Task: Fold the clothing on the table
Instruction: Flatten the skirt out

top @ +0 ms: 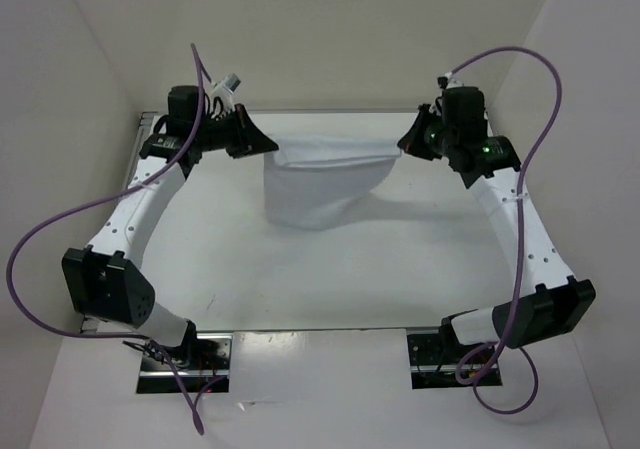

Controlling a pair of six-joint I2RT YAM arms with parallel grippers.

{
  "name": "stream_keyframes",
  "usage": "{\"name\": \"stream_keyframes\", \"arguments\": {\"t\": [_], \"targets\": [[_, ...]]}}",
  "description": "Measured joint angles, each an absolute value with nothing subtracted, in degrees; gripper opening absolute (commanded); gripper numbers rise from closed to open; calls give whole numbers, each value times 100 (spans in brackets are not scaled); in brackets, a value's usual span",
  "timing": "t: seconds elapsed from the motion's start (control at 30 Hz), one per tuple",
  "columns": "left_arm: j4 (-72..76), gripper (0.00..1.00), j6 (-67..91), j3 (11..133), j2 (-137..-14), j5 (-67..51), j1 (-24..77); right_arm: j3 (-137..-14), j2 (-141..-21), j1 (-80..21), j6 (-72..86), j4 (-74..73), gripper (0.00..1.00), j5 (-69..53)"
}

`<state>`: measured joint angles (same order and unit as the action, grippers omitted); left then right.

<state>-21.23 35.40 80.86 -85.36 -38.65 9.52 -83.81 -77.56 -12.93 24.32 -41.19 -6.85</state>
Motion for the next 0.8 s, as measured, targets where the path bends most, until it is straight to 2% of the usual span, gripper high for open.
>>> {"name": "stream_keyframes", "arguments": {"t": [0.17,0.3,0.47,0.67,0.8], "targets": [[-2217,2,3474,9153,-8661,-3953,906,-9365,-7717,-1293,2285,-3992,0,-209],[-2034,2,3492,8984,-8447,-4180,832,-9303,-7441,-1293,2239,-3900,0,-248],[-1741,2,3636,7505,-7655,-4366,974,-8235,-6820,-1326,2231,-3822,0,-572],[-1726,2,4032,5146,-6329,-4394,1345,-5961,-5728,-1575,2596,-4136,0,-1280],[-2209,2,4294,4678,-5286,-4377,1441,-5468,-4836,-1846,2956,-4775,0,-1671]]}}
